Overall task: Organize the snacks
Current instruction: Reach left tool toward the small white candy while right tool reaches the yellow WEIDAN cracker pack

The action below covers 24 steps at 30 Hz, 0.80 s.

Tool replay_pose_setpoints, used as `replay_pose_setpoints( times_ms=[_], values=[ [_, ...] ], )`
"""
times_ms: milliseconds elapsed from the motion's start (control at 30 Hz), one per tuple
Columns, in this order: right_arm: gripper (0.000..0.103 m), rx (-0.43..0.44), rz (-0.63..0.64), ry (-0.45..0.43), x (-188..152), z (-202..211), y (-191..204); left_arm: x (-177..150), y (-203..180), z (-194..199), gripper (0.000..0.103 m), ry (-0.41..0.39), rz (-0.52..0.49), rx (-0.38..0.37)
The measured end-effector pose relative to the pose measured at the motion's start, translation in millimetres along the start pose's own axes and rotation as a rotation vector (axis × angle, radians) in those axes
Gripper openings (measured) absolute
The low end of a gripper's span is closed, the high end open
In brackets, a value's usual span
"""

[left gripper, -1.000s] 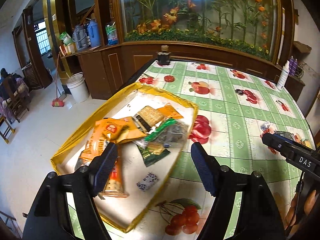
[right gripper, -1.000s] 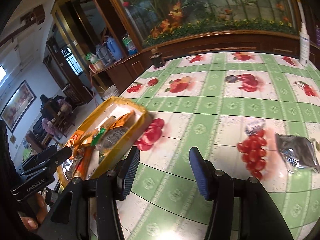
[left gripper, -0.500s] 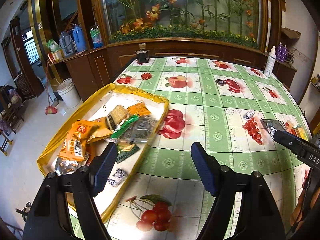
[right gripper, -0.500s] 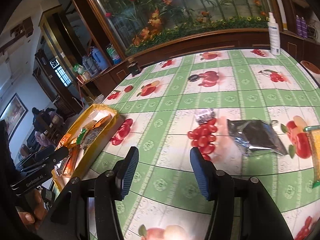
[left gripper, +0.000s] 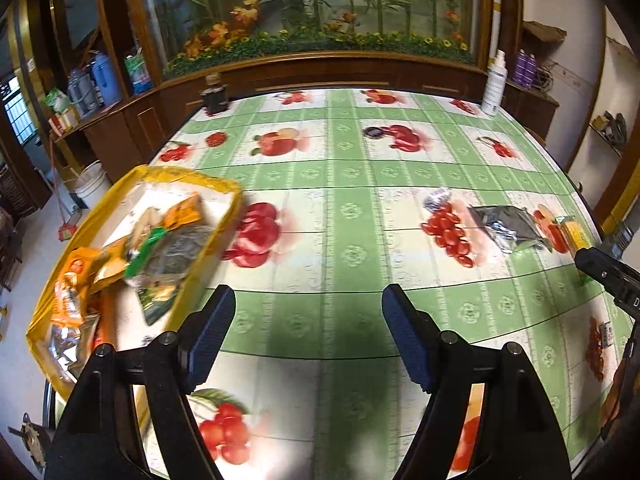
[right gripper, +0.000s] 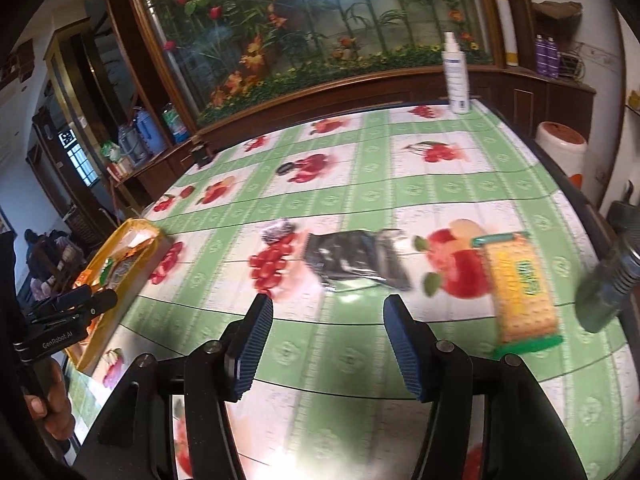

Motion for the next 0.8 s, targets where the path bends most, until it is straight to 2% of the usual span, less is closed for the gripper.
replay_pose_setpoints(
  times_ms=[300,600,800],
  values=[
    [0.063,-0.069,-0.045,0.007,-9.3,7.8,-50.8,12.5,-62.0,-26.9,0.076,0.044,-0.115,-0.069],
    [0.069,-0.154,-0.070,0.017,-1.1,3.7,-91.5,33.5,-92.7,-73.6,0.076,0.099,-0.163,-0.098],
    [0.070,-0.188,-0.080,0.040,3.5,-6.3,-109.5,43.3,-117.0,-106.1,0.076,0.129,-0.233,-0.138]
  ],
)
Point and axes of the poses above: each gripper's, at about its wrist camera, not at the fingertips, and z roughly against the way its jaws point, y to its left, x to its top, the point moved 8 cm from there along -z, roughly the way its jaws point, and after that the axes turned 6 degrees about z, right-handed, at the moved point
